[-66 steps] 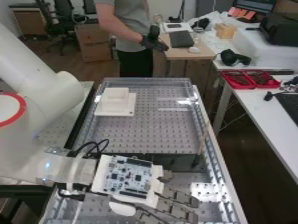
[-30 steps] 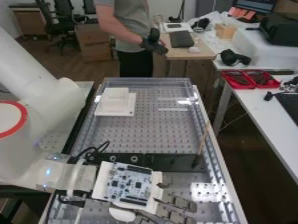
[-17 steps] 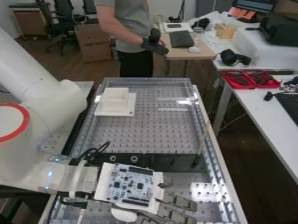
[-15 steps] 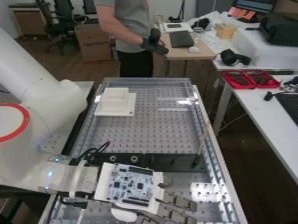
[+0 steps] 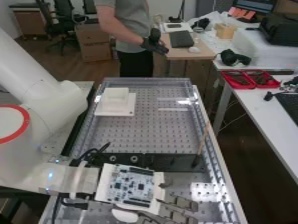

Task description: Grab the paper clip and place it in the clear container

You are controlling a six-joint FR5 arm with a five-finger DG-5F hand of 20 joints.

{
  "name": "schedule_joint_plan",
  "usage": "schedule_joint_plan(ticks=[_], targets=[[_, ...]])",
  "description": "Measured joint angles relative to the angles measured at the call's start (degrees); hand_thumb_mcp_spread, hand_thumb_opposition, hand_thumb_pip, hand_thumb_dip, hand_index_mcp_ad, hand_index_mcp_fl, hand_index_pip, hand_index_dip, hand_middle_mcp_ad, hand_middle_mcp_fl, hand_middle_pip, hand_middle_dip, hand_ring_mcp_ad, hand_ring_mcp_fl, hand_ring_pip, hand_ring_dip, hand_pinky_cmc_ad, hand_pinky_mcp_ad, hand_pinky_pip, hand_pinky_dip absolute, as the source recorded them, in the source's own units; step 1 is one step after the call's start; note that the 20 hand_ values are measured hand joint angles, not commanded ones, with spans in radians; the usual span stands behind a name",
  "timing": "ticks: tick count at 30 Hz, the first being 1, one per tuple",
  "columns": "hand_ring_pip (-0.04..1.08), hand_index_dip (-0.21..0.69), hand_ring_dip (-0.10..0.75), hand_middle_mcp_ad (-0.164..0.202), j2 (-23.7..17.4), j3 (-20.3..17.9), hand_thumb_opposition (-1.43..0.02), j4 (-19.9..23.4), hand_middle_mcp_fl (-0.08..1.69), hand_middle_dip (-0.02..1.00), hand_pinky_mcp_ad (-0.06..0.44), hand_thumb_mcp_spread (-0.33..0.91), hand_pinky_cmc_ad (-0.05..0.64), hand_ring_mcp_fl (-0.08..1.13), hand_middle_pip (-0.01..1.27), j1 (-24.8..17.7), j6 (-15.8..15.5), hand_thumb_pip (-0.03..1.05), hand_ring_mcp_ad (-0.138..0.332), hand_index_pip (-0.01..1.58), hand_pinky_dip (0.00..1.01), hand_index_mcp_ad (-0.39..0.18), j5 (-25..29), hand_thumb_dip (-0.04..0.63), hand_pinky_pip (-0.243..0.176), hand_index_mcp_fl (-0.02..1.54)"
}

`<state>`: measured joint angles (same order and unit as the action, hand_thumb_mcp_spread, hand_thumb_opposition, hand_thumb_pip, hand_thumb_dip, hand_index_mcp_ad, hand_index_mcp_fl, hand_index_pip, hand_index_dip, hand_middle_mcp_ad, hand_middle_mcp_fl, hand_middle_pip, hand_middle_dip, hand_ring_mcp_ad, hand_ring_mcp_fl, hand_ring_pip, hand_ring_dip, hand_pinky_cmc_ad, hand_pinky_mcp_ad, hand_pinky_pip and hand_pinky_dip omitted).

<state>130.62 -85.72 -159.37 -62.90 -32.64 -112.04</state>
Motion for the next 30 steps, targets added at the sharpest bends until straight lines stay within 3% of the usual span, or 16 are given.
schedule_joint_plan(ticks=[7,16,25,30], targets=[[0.09,0.138,0.103,0.094,-0.78,-1.08,-0.94,2.33,0.12,0.2,0.278,0.53,0.328,0.0,0.14,0.06,2.31,0.59,0.133,1.49,0.2,-0.202,-0.15,0.269,-0.045,0.5],[0.09,0.115,0.103,0.094,-5.1,-4.8,-0.96,7.33,0.15,0.2,0.278,0.53,0.328,0.0,0.14,0.08,5.23,0.58,0.133,1.43,0.19,-0.202,-0.23,0.265,-0.037,0.58],[0.09,0.119,0.103,0.091,-13.09,-11.8,-0.97,13.91,0.17,0.2,0.279,0.53,0.33,0.0,0.14,-1.62,8.69,0.58,0.131,1.4,0.19,-0.202,-0.12,0.269,-0.026,0.6],[0.1,0.115,0.113,0.091,-18.82,-16.28,-0.97,17.28,0.17,0.2,0.281,0.53,0.33,0.0,0.14,-5.24,10.15,0.58,0.134,1.38,0.19,-0.202,0.18,0.265,-0.019,0.61]])
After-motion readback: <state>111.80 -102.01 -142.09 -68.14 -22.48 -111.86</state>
